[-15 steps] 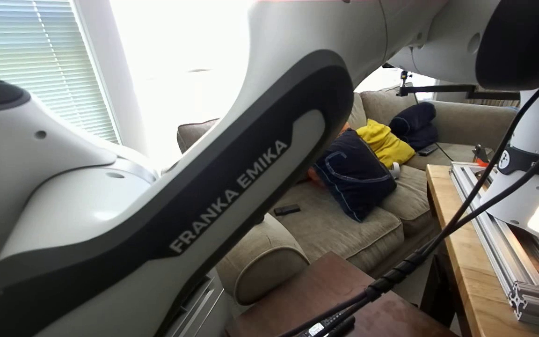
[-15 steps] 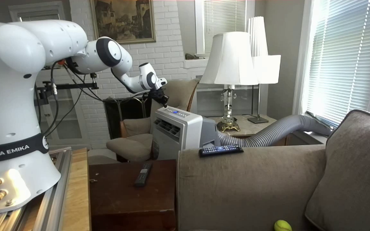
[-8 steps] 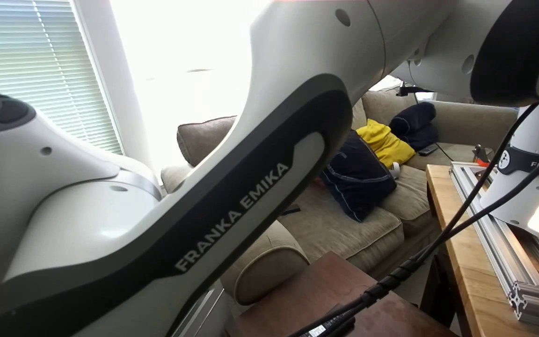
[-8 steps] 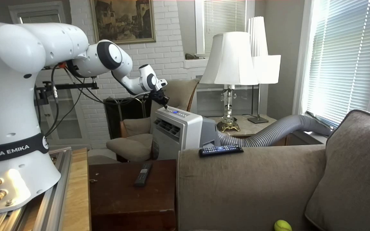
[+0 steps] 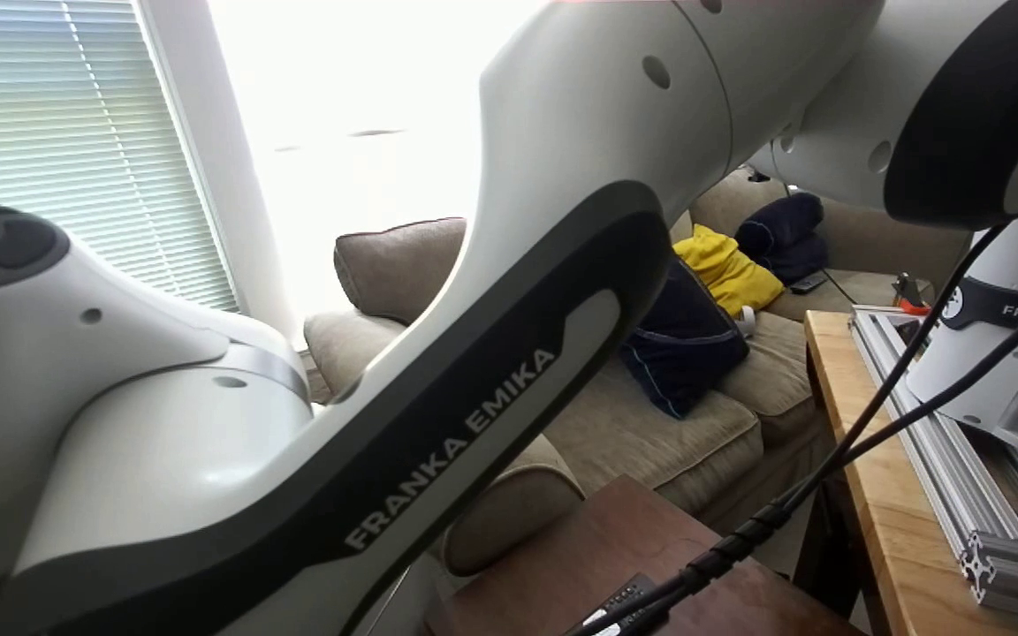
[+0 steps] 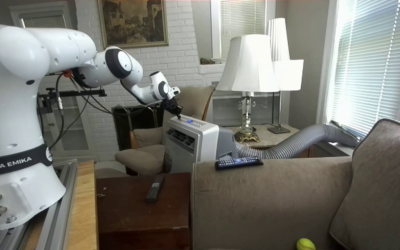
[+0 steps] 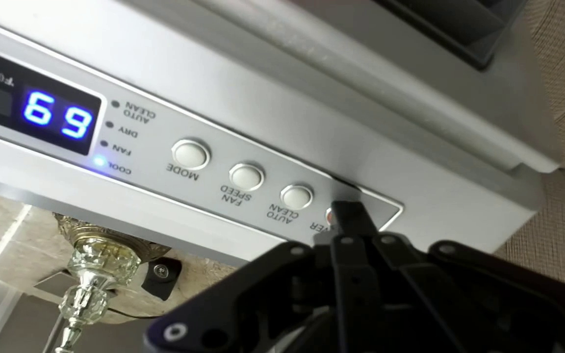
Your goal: Press on the machine
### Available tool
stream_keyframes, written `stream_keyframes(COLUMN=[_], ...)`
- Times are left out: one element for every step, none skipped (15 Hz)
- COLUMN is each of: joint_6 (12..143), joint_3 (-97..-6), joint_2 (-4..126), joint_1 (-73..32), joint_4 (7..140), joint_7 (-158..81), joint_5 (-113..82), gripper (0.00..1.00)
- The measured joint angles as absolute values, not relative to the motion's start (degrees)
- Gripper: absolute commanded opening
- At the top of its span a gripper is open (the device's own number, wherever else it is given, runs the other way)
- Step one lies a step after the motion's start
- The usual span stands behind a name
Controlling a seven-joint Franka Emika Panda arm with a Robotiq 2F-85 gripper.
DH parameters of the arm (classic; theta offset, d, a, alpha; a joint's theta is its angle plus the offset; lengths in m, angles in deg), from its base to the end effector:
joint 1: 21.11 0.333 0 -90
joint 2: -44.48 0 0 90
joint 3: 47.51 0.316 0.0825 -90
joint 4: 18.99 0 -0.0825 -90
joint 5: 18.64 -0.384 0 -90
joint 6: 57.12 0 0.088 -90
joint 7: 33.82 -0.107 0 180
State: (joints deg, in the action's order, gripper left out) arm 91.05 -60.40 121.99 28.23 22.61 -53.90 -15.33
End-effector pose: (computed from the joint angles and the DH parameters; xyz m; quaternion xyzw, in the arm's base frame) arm 0.5991 0.5782 0.1637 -0.9226 -0.2654 -0.2783 0.0311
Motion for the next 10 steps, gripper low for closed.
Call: stream_keyframes(joint_6=[90.93, 90.83, 90.69, 90.62, 90.62, 90.62, 90.62, 90.61, 90.54, 90.38], joint_3=[-60.55, -60.69, -60.78, -60.80, -60.81, -60.82, -60.86, -60.92, -61.00, -61.07], joint_2=[122.11, 122.23, 122.29, 122.32, 122.35, 122.39, 122.49, 122.66, 122.90, 123.08], joint_1=[28.30, 28.36, 28.40, 28.40, 28.40, 28.40, 28.41, 28.41, 28.41, 28.41], joint_4=[22.43, 22.26, 22.13, 22.03, 21.97, 21.87, 21.71, 21.45, 21.09, 20.79], joint_7=[-53.97, -54.04, -54.08, -54.12, -54.19, -54.30, -54.38, -54.40, -54.41, -54.41], joint_5=[-15.33, -15.33, -15.33, -15.33, -15.33, -15.33, -15.33, -15.33, -15.33, -15.33], gripper=[0.00, 0.00, 0.00, 0.00, 0.00, 0.00, 0.00, 0.00, 0.00, 0.00])
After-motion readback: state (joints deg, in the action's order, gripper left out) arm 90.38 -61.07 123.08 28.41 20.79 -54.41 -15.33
